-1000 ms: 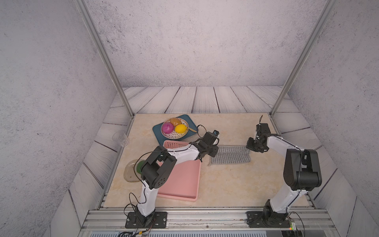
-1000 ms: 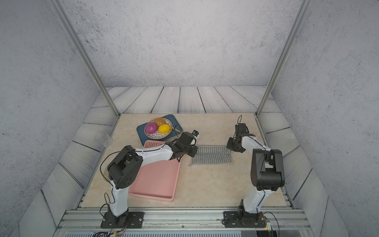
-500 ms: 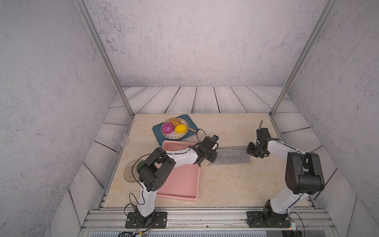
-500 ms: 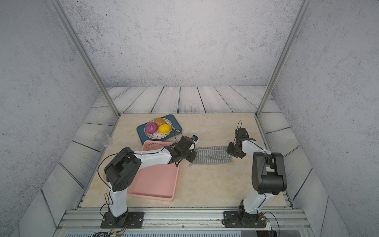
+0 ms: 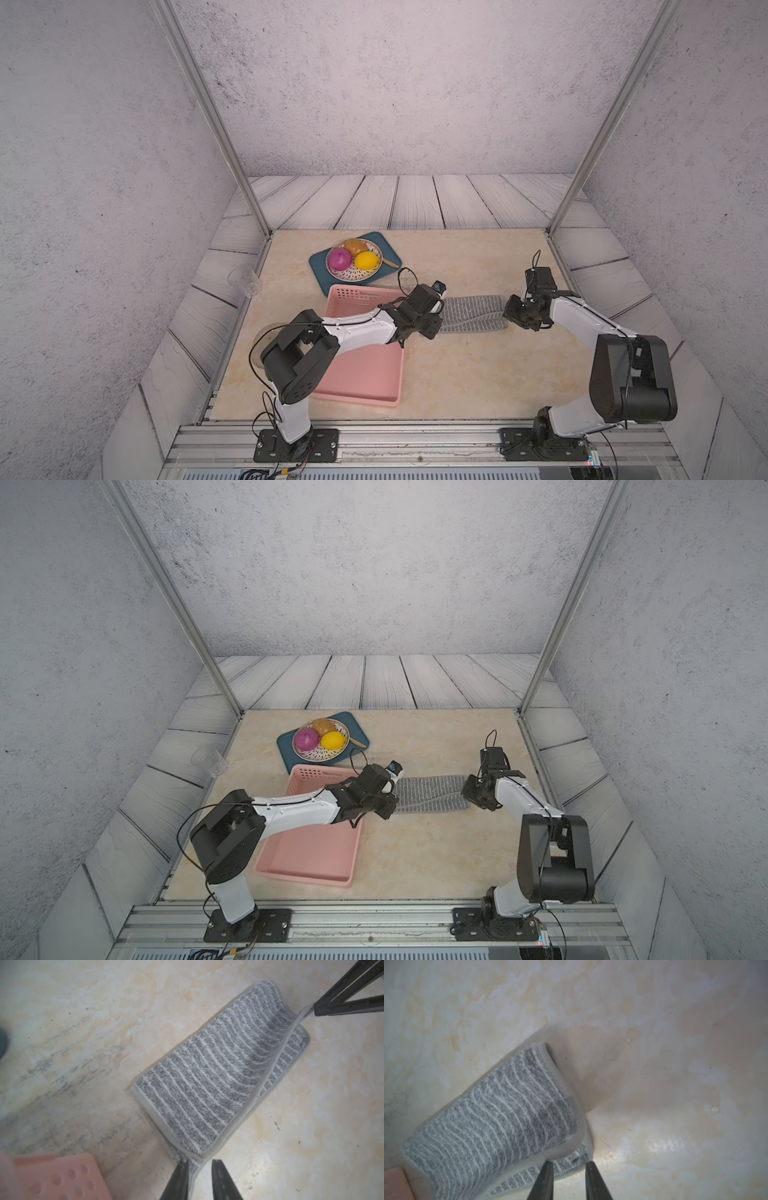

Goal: Fold the square dishcloth
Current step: Fold the cleaning item at the center of the board.

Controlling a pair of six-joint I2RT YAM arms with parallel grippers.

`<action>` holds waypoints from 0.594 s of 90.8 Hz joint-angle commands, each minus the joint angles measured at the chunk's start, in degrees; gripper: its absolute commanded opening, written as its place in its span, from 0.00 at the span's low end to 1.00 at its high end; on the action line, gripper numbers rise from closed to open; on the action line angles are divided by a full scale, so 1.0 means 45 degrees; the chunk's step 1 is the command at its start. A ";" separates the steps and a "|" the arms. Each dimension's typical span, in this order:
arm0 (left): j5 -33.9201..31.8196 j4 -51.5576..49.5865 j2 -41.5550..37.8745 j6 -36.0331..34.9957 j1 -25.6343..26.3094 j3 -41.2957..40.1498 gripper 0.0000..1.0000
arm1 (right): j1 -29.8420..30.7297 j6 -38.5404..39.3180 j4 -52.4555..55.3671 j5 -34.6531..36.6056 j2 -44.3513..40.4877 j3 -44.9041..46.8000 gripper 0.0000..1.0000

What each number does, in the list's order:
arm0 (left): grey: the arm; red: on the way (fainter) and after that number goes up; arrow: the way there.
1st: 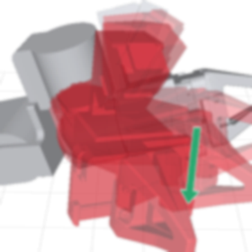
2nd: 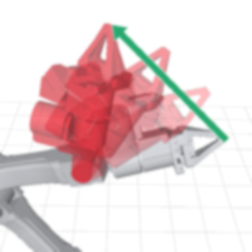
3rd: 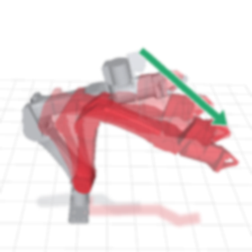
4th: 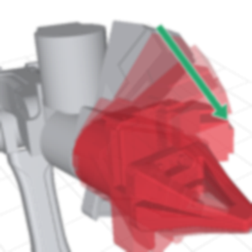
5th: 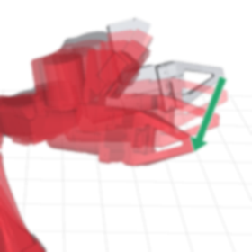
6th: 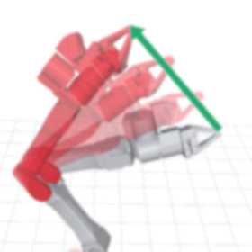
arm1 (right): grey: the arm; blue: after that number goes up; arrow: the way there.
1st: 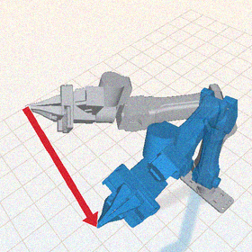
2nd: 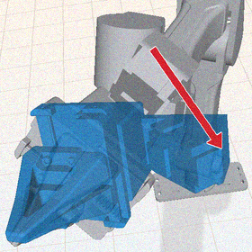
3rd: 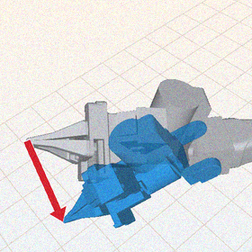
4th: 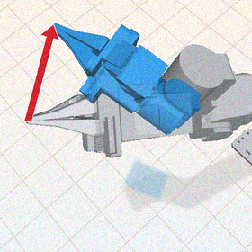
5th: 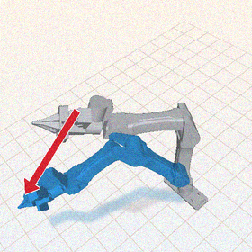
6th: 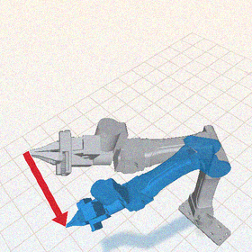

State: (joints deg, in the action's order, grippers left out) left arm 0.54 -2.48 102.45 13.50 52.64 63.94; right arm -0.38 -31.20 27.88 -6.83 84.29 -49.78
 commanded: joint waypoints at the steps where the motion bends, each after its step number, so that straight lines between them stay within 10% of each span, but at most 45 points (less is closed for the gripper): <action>1: -0.0302 -0.0219 -0.0788 0.0115 0.0199 -0.0291 0.28 | 0.0004 -0.0446 0.0900 0.0519 -0.0807 0.0319 0.26; 54: -0.0085 -0.2049 0.1723 -0.0370 0.0383 0.2862 0.27 | 0.0026 -0.0696 -0.0458 -0.1380 -0.0752 0.0516 0.19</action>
State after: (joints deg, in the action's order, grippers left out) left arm 0.62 -7.46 105.75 13.04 54.13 73.08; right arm -0.38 -33.63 28.97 -9.28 78.35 -48.01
